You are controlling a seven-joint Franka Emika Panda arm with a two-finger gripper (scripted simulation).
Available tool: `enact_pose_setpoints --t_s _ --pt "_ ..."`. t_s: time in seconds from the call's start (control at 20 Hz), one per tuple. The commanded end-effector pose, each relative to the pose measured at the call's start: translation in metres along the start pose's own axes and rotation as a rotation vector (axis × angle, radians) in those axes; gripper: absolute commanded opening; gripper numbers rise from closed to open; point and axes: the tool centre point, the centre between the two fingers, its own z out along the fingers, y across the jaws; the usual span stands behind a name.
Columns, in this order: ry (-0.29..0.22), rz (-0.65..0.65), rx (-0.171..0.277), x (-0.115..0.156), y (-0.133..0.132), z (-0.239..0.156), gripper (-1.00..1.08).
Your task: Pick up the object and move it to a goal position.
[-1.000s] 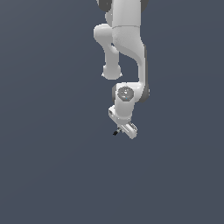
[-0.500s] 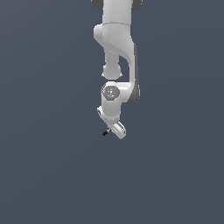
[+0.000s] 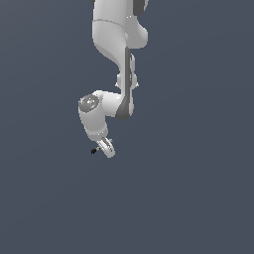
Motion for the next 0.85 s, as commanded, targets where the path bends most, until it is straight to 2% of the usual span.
enact_pose_setpoints --t_s 0.0,0.2,0.4,0.8 --pt "0.000 -0.001 0.000 0.027 0.017 -0.005 -1.00" --pt "0.000 -0.002 0.000 0.061 0.038 -0.012 -1.00" --pt "0.000 -0.002 0.000 0.085 0.051 -0.016 -1.00" --pt "0.000 -0.002 0.000 0.101 0.060 -0.019 -1.00"
